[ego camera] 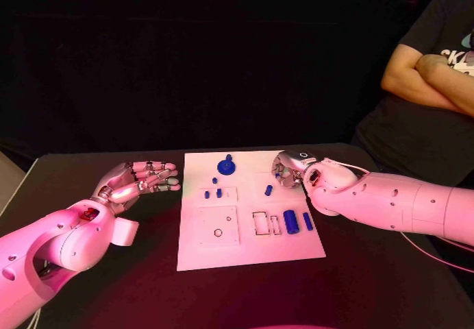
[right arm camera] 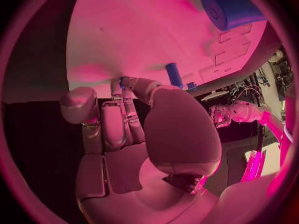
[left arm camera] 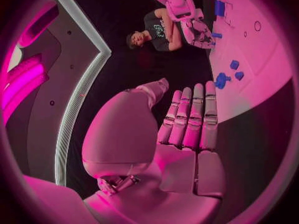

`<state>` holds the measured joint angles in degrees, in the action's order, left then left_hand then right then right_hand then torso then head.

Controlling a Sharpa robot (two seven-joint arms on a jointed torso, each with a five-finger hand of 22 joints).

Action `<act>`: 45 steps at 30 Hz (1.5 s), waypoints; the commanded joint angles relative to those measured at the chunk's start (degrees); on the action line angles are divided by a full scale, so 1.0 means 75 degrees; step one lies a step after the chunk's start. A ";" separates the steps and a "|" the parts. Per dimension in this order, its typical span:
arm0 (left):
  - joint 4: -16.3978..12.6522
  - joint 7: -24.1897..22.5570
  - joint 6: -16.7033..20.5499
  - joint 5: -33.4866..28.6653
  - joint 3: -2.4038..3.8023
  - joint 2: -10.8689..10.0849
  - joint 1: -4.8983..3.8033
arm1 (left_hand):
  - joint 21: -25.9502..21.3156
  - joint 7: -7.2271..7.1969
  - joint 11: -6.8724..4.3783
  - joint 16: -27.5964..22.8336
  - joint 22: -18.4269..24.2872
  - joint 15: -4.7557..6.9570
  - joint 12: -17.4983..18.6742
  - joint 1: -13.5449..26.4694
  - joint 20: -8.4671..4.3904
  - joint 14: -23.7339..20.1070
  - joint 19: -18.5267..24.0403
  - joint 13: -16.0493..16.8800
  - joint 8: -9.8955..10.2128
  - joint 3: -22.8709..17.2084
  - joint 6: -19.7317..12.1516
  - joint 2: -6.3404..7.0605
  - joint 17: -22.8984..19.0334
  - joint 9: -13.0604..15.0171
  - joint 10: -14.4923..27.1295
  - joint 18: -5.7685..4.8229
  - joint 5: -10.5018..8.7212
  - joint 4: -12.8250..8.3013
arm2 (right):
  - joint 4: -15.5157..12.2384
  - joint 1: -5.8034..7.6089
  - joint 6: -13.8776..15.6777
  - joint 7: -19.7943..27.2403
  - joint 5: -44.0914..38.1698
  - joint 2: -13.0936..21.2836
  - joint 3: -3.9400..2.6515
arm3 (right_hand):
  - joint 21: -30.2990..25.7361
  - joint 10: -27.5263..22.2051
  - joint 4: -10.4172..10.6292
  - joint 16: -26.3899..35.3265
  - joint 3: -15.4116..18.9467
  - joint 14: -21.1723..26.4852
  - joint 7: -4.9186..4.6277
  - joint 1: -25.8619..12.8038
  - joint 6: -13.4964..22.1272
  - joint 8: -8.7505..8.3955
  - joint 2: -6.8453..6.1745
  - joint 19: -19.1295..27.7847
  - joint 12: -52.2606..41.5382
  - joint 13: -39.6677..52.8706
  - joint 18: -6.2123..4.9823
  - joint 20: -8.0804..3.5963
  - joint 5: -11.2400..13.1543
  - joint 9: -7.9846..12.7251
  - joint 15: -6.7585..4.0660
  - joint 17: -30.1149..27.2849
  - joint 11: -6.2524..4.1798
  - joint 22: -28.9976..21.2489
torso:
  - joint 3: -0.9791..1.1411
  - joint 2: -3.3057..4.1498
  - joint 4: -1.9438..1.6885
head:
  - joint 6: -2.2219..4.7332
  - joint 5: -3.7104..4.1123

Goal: Assemble the parts on the task board

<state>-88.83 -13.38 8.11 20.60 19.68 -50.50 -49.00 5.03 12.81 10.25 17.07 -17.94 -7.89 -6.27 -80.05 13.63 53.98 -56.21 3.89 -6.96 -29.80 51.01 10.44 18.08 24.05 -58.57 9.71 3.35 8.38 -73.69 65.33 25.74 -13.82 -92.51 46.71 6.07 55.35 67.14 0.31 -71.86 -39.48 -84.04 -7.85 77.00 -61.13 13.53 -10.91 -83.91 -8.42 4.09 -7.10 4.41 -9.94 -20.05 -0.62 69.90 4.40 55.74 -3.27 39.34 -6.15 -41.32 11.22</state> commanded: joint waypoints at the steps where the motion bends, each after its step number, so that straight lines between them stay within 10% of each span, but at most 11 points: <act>1: -0.0019 0.0002 -0.0046 -0.0048 0.0008 0.0000 0.0022 | -0.0039 0.0091 0.0020 -0.0028 0.0012 0.0002 -0.0049 -0.0016 0.0021 0.0044 -0.0051 0.0010 -0.0024 0.0059 0.0005 -0.0041 0.0006 -0.0010 0.0024 0.0100 -0.0026 0.0002 | -0.0076 -0.0088 -0.0046 0.0009 -0.0152 -0.0082 0.0045 | -0.0019 -0.0007 -0.0051 0.0002 -0.0097 -0.0337 -0.0008 0.0045 -0.0063 0.0070 0.0079 0.0035 0.0040 -0.0030 0.0014 -0.0049 -0.0070 -0.0035 -0.0066 -0.0026 -0.0028 0.0011 | -0.0006 0.0000 0.0002 | 0.0032 0.0005; 22: -0.0031 0.0015 0.0008 -0.0044 0.0008 -0.0019 0.0104 | -0.0051 0.0090 0.0019 -0.0031 0.0031 0.0002 -0.0060 -0.0039 0.0019 0.0039 -0.0067 0.0009 -0.0036 0.0069 -0.0006 -0.0032 0.0014 -0.0018 0.0039 0.0099 -0.0024 -0.0013 | -0.0615 0.0039 0.1125 -0.0023 0.0040 0.0197 0.0007 | 0.0145 0.0198 -0.0182 -0.0104 -0.0397 -0.0341 0.0013 -0.0024 -0.0102 0.0168 0.0057 0.0014 0.0118 -0.0034 0.0038 -0.0072 -0.0241 -0.0141 -0.0088 -0.0023 -0.0056 0.0186 | 0.0000 0.0003 0.0006 | 0.0049 0.0022; 34: -0.0007 -0.0001 0.0031 -0.0058 0.0008 -0.0012 0.0178 | -0.0083 0.0108 0.0037 -0.0056 0.0071 -0.0014 -0.0069 -0.0027 0.0025 -0.0003 -0.0077 0.0004 -0.0045 0.0101 -0.0048 -0.0029 0.0021 -0.0040 0.0090 0.0092 -0.0024 0.0004 | -0.1468 0.0321 0.1039 0.0121 0.0439 0.0609 -0.0023 | 0.0148 0.0209 -0.0184 -0.0119 -0.0406 -0.0344 0.0018 -0.0033 -0.0106 0.0174 0.0055 0.0013 0.0122 -0.0034 0.0038 -0.0073 -0.0241 -0.0147 -0.0089 -0.0013 -0.0059 0.0190 | 0.0009 -0.0023 0.0016 | 0.0064 -0.0049; 45: -0.0054 -0.0057 0.0090 -0.0118 0.0018 0.0031 0.0315 | -0.0088 0.0110 0.0039 -0.0060 0.0077 -0.0016 -0.0070 -0.0026 0.0026 -0.0009 -0.0078 0.0004 -0.0046 0.0105 -0.0055 -0.0029 0.0022 -0.0043 0.0098 0.0092 -0.0024 0.0006 | -0.2482 0.0146 0.0971 0.0286 0.0234 0.0551 -0.0026 | 0.0145 0.0210 -0.0189 -0.0130 -0.0417 -0.0347 0.0021 -0.0037 -0.0103 0.0176 0.0052 0.0014 0.0131 -0.0036 0.0037 -0.0074 -0.0246 -0.0151 -0.0091 -0.0006 -0.0061 0.0187 | 0.0009 -0.0034 -0.0013 | 0.0030 -0.0241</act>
<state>-89.01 -13.08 8.51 20.30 19.73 -50.46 -46.77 4.56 13.00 10.65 16.84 -17.42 -7.89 -6.47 -80.05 13.83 53.97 -56.41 3.87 -6.96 -29.40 50.81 10.44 18.17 23.80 -58.16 9.70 3.35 8.46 -91.73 66.62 33.26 -13.09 -89.50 51.05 5.88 56.23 67.43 -1.09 -72.46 -42.16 -84.03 -7.73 77.36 -61.59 14.62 -10.56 -83.70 -7.40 3.77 -7.10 4.20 -11.52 -21.10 -1.04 69.80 4.66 57.08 -3.18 39.16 -6.19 -40.86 9.78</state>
